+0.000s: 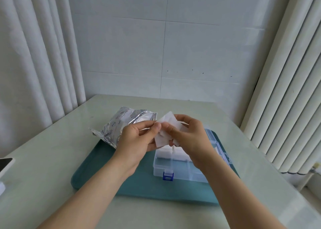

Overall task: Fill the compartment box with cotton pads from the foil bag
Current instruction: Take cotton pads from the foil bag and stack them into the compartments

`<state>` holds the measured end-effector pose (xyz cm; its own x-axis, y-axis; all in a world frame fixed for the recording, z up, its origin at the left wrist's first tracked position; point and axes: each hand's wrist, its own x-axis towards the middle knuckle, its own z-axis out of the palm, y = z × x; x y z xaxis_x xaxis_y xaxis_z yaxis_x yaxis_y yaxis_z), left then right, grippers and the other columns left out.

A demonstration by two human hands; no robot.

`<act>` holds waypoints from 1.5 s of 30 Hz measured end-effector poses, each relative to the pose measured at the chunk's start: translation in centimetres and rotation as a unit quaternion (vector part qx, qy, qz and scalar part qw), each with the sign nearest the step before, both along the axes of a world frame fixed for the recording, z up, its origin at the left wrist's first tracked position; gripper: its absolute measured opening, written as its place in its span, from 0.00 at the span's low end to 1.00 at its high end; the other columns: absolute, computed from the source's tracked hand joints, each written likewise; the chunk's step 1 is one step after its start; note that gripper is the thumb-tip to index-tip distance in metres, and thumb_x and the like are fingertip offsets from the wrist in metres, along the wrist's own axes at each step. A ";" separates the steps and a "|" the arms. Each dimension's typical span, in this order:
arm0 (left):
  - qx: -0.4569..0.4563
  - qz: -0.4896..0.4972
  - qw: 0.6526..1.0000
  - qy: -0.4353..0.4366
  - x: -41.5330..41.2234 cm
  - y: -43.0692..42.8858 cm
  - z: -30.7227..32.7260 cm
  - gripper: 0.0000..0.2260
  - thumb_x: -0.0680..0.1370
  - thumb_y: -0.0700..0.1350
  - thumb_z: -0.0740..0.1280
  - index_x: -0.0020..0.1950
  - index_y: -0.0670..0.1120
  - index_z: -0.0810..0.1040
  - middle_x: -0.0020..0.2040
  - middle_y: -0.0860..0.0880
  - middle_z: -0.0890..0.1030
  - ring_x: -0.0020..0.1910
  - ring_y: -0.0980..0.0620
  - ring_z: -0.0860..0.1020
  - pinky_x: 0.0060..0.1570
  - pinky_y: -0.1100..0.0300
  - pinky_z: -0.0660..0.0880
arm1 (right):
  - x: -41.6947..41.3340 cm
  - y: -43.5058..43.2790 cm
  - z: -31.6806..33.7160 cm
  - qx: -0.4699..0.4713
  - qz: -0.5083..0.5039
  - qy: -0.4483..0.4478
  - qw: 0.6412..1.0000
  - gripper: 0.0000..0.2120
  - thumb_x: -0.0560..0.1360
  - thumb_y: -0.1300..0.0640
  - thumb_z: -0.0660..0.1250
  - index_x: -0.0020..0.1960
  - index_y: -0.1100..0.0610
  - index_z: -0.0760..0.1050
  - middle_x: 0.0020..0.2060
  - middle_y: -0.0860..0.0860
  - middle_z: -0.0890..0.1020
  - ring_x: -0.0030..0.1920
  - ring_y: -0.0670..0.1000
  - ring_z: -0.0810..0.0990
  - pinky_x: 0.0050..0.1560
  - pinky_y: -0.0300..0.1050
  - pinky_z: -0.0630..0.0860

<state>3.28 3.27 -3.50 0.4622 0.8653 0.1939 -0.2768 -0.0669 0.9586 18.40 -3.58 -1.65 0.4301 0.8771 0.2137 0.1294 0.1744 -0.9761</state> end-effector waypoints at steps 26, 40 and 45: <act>0.020 -0.022 1.000 0.000 0.7 -1.9 0.1 0.08 0.87 0.40 0.64 0.63 0.45 0.80 0.50 0.43 0.89 0.51 0.43 0.88 0.53 0.48 0.85 | -1.5 -0.4 -0.8 0.125 -0.120 0.056 0.983 0.16 0.77 0.50 0.77 0.50 0.62 0.77 0.32 0.56 0.83 0.28 0.54 0.77 0.29 0.48 0.75; 0.078 -0.031 0.995 0.050 0.4 -1.4 0.0 0.10 0.87 0.38 0.62 0.64 0.45 0.81 0.53 0.44 0.89 0.53 0.42 0.88 0.56 0.45 0.84 | -1.2 -0.3 -1.0 0.113 -0.138 -0.018 0.984 0.10 0.78 0.51 0.77 0.46 0.58 0.83 0.33 0.55 0.85 0.30 0.54 0.81 0.32 0.57 0.79; 0.108 -0.031 0.991 0.068 0.3 -1.5 0.2 0.11 0.87 0.37 0.62 0.63 0.46 0.82 0.52 0.46 0.89 0.53 0.45 0.88 0.53 0.49 0.85 | -1.0 -0.3 -1.0 0.117 -0.141 -0.027 0.983 0.11 0.77 0.50 0.77 0.45 0.58 0.83 0.32 0.54 0.84 0.28 0.51 0.78 0.30 0.45 0.74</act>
